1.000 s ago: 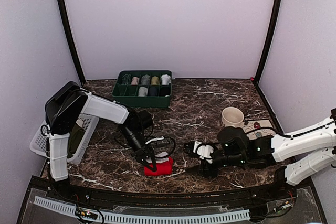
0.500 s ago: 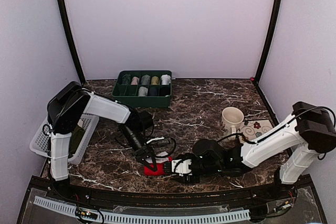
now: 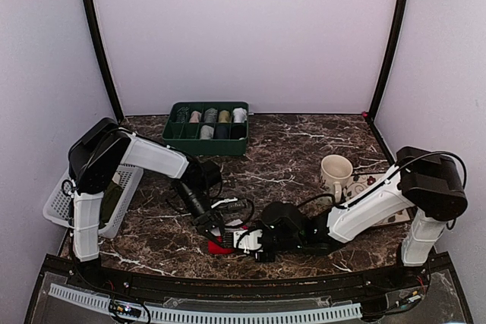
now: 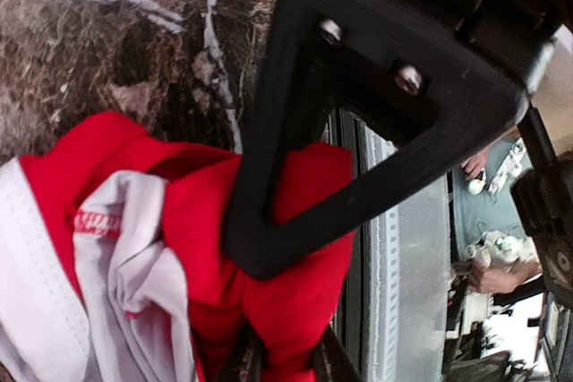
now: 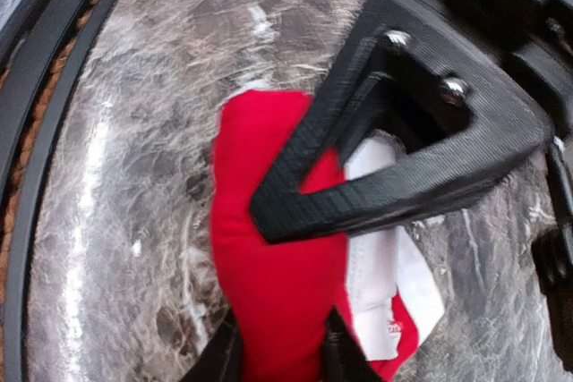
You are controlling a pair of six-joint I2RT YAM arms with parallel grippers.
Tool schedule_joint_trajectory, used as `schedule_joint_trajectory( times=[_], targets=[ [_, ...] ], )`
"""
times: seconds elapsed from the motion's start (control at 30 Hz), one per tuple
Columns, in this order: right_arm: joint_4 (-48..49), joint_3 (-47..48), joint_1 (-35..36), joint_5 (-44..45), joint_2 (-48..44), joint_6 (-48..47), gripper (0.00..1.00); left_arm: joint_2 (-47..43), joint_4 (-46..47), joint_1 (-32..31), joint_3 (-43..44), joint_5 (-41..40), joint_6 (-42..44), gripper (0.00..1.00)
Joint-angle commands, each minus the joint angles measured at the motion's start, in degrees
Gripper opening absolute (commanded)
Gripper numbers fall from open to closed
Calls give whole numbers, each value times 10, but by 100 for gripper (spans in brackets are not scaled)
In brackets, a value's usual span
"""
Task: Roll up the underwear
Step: Roll the underwear at the center of the board.
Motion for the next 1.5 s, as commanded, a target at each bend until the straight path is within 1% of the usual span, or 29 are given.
schedule_joint_trajectory(
  times=[0.0, 0.03, 0.07, 0.1, 0.17, 0.23, 0.3, 0.33, 0.37, 0.4, 0.47, 0.53, 0.57, 0.7, 0.73, 0.8, 0.9, 1.0, 1.03, 1.13, 1.2, 1.23, 1.3, 1.33, 1.47],
  targets=[
    [-35, 18, -5, -20, 9, 27, 9, 24, 21, 6, -13, -98, -16, 24],
    [-51, 24, -9, -27, 9, 34, 2, 18, 24, 9, -14, -98, -23, 28],
    [-65, 27, -11, -33, 8, 42, 0, 9, 31, 13, -15, -97, -32, 33],
    [-78, 29, -13, -39, 6, 48, 0, -3, 40, 19, -18, -95, -43, 42],
    [-98, 28, -13, -52, -6, 59, 0, -41, 60, 34, -23, -94, -68, 53],
    [-117, 23, -14, -60, -17, 71, 0, -83, 87, 53, -29, -99, -97, 69],
    [-142, 25, -14, -67, -23, 83, 0, -124, 107, 77, -32, -117, -121, 73],
    [-155, 26, -14, -73, -26, 91, 0, -145, 115, 94, -33, -128, -129, 81],
    [-167, 29, -17, -80, -28, 100, 0, -165, 122, 109, -34, -145, -136, 93],
    [-177, 31, -19, -88, -29, 112, 0, -187, 127, 122, -34, -170, -144, 95],
    [-196, 35, -30, -110, -32, 142, 0, -233, 134, 139, -37, -226, -149, 97],
    [-222, 49, -45, -141, -30, 167, 0, -291, 160, 143, -52, -311, -151, 99],
    [-238, 60, -53, -157, -27, 180, 0, -325, 184, 143, -69, -350, -156, 99],
    [-306, 118, -84, -219, 6, 217, 0, -484, 332, 143, -160, -493, -161, 99],
    [-319, 129, -93, -244, 15, 229, 0, -510, 358, 143, -180, -525, -173, 99],
    [-340, 151, -110, -283, 35, 246, 0, -554, 391, 143, -208, -560, -199, 99],
    [-382, 193, -132, -323, 67, 268, 0, -570, 355, 143, -202, -561, -213, 99],
    [-421, 228, -152, -349, 97, 287, 0, -558, 292, 143, -180, -519, -224, 99],
    [-429, 238, -160, -361, 110, 293, 0, -567, 286, 143, -182, -504, -232, 99],
    [-442, 261, -176, -392, 130, 306, 0, -629, 382, 139, -248, -479, -276, 99],
    [-448, 267, -188, -409, 143, 312, 0, -656, 410, 134, -286, -480, -294, 99],
    [-451, 271, -197, -420, 151, 315, 0, -659, 406, 123, -291, -487, -293, 99],
    [-454, 278, -211, -436, 168, 325, 0, -658, 386, 90, -298, -525, -277, 99],
    [-459, 286, -216, -441, 178, 326, 0, -656, 377, 61, -301, -541, -267, 99],
    [-484, 308, -230, -435, 212, 331, 0, -642, 358, -10, -312, -580, -250, 99]
  ],
)
